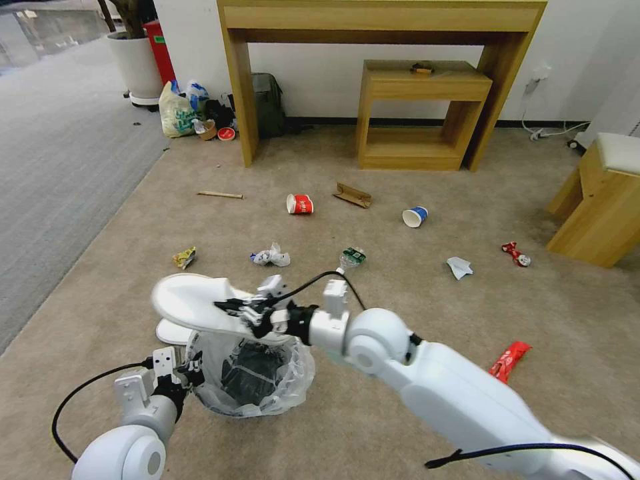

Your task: Pick up the trash bin and place the garbage on the floor into it.

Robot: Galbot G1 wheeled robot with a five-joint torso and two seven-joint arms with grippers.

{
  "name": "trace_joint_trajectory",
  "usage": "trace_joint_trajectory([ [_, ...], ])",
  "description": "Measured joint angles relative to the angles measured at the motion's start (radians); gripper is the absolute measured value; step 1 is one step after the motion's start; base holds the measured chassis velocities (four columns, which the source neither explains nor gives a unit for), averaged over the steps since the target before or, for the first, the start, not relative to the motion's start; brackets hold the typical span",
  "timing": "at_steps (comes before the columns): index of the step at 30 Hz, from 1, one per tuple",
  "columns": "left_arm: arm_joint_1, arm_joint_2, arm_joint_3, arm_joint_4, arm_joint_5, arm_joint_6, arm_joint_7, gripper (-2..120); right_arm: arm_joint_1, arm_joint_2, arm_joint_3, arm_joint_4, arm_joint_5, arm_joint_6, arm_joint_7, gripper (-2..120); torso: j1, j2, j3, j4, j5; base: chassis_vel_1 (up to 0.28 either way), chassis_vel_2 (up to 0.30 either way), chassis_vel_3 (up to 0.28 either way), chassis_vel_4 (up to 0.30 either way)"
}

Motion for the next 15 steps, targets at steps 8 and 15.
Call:
trace_joint_trajectory([
  [8, -0.002, 0.002, 0.01, -0.003, 0.0, 0.002, -0.002, 0, -0.032, 0.019, 0.005, -0.041, -0.037, 0.015, -0.002, 0, 0.0, 0.0, 0.0, -0.0003, 0.0001, 0.0, 0.0, 0.0, 0.0],
  [15, -0.01, 0.005, 0.015, -0.003, 0.0, 0.003, -0.003, 0, -0.056, 0.036, 0.01, -0.084, -0.09, 0.033, -0.011, 17, 0.0, 0.0, 0.0, -0.0002, 0.0001, 0.0, 0.0, 0.0, 0.0],
])
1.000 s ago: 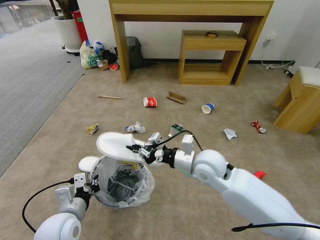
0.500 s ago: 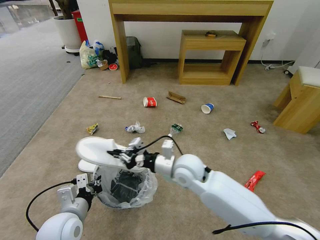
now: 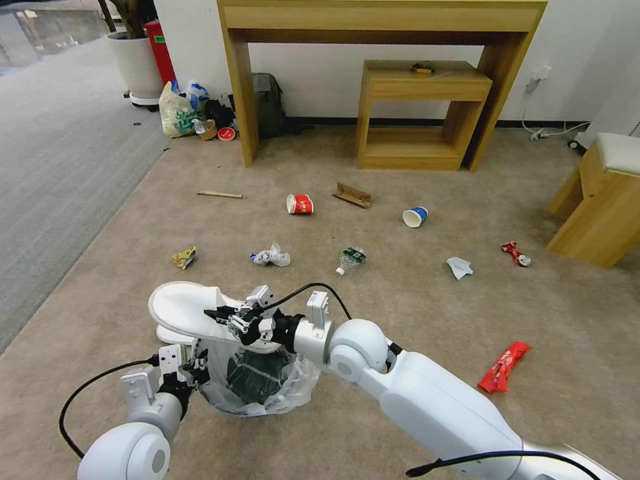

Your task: Pick up the trash bin and place the garbage on the floor into it.

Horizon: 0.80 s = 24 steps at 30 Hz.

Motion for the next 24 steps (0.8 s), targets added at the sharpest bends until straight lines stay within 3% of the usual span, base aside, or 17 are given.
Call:
trace_joint_trajectory([
  [5, -0.001, 0.002, 0.0, -0.006, -0.001, 0.001, 0.0, 0, -0.015, 0.004, 0.006, -0.012, -0.026, 0.005, -0.003, 19, 0.0, 0.0, 0.0, 0.0, 0.0, 0.0, 0.0, 0.0, 0.0],
  [7, -0.002, 0.003, 0.0, -0.009, -0.002, 0.002, 0.0, 0, -0.024, -0.005, 0.016, -0.006, -0.034, 0.005, -0.003, 32, 0.0, 0.0, 0.0, 0.0, 0.0001, 0.0, 0.0, 0.0, 0.0],
  [15, -0.004, 0.007, -0.001, -0.012, -0.002, 0.002, 0.0, 0, -0.035, -0.019, 0.028, 0.018, -0.036, 0.002, 0.005, 61, 0.0, 0.0, 0.0, 0.0, 0.0, 0.0, 0.0, 0.0, 0.0],
  [17, -0.004, 0.007, -0.001, -0.013, -0.003, 0.003, 0.0, 0, -0.035, -0.019, 0.03, 0.021, -0.036, 0.002, 0.006, 63, 0.0, 0.0, 0.0, 0.0, 0.0, 0.0, 0.0, 0.0, 0.0],
  [20, -0.003, 0.008, -0.009, -0.015, -0.006, 0.003, 0.0, 0, -0.036, -0.029, 0.049, 0.046, -0.029, -0.003, 0.014, 82, 0.0, 0.0, 0.0, 0.0001, 0.0001, 0.0, 0.0, 0.0, 0.0],
  [24, -0.003, 0.009, -0.013, -0.015, -0.008, 0.003, 0.001, 0, -0.042, -0.044, 0.058, 0.066, -0.016, -0.013, 0.015, 94, 0.0, 0.0, 0.0, 0.0, 0.0, 0.0, 0.0, 0.0, 0.0],
])
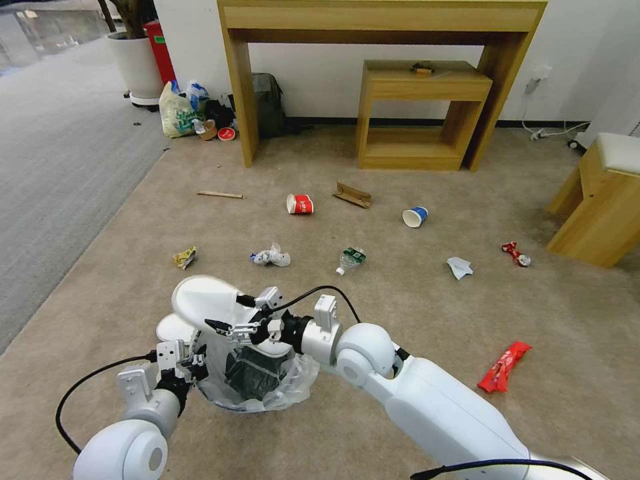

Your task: Pick up the trash bin and place the garbage on the floor into it.

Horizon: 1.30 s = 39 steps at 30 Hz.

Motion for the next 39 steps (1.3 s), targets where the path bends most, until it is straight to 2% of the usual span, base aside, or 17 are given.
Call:
trace_joint_trajectory([
  [2, 0.0, 0.0, 0.0, 0.0, 0.0, 0.0, 0.001, 0, -0.002, -0.001, -0.001, 0.001, 0.0, 0.0, 0.0, 99, 0.0, 0.0, 0.0, -0.0001, 0.0, 0.0, 0.0, 0.0, 0.0],
  [6, -0.001, 0.0, 0.001, 0.0, -0.001, 0.0, 0.002, 0, -0.006, 0.007, -0.012, 0.002, -0.001, 0.0, 0.0, 100, 0.0, 0.0, 0.0, 0.0, 0.0, 0.0, 0.0, 0.0, 0.0],
  [33, 0.0, 0.0, 0.009, -0.002, 0.007, -0.004, 0.007, 0, -0.028, 0.029, -0.036, -0.006, -0.011, 0.004, -0.004, 100, 0.0, 0.0, 0.0, 0.0001, 0.0, 0.0, 0.0, 0.0, 0.0],
  [39, 0.0, 0.003, 0.003, -0.006, 0.007, -0.004, 0.008, 0, -0.07, -0.006, -0.02, 0.016, -0.01, 0.004, 0.003, 100, 0.0, 0.0, 0.0, 0.0001, 0.0, 0.0, 0.0, 0.0, 0.0],
])
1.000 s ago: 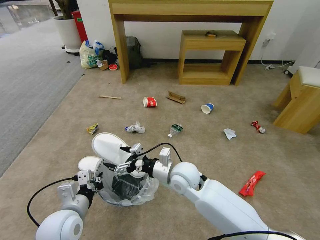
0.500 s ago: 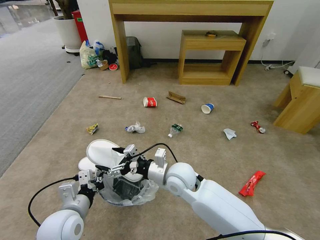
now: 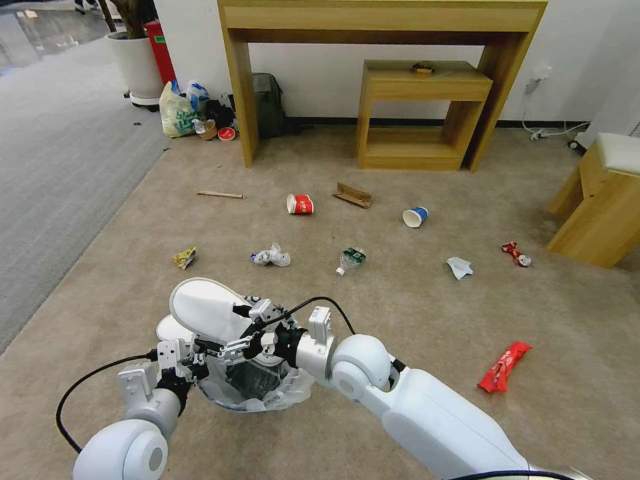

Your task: Pick up the trash bin and place the garbage on the floor into it.

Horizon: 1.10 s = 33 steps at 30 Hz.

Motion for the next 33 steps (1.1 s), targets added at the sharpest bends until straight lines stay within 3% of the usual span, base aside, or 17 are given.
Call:
trace_joint_trajectory([
  [13, -0.007, 0.008, -0.021, 0.023, -0.001, -0.002, 0.014, 0, -0.128, -0.106, 0.061, 0.119, -0.006, -0.004, 0.012, 100, 0.0, 0.0, 0.0, -0.0001, 0.0, 0.0, 0.0, 0.0, 0.0],
  [22, -0.007, -0.001, -0.037, 0.03, -0.001, -0.002, 0.014, 0, -0.193, -0.17, 0.162, 0.238, -0.005, -0.011, 0.016, 100, 0.0, 0.0, 0.0, 0.0, 0.0001, 0.0, 0.0, 0.0, 0.0],
  [29, 0.004, -0.02, -0.074, 0.035, -0.014, 0.0, 0.002, 0, -0.325, -0.18, 0.417, 0.272, -0.102, -0.001, 0.037, 100, 0.0, 0.0, 0.0, -0.0002, 0.0005, 0.0, 0.0, 0.0, 0.0],
  [33, 0.009, -0.02, -0.081, 0.031, -0.02, 0.0, 0.002, 0, -0.381, -0.16, 0.508, 0.268, -0.168, 0.02, 0.056, 100, 0.0, 0.0, 0.0, -0.0002, 0.0002, 0.0, 0.0, 0.0, 0.0],
])
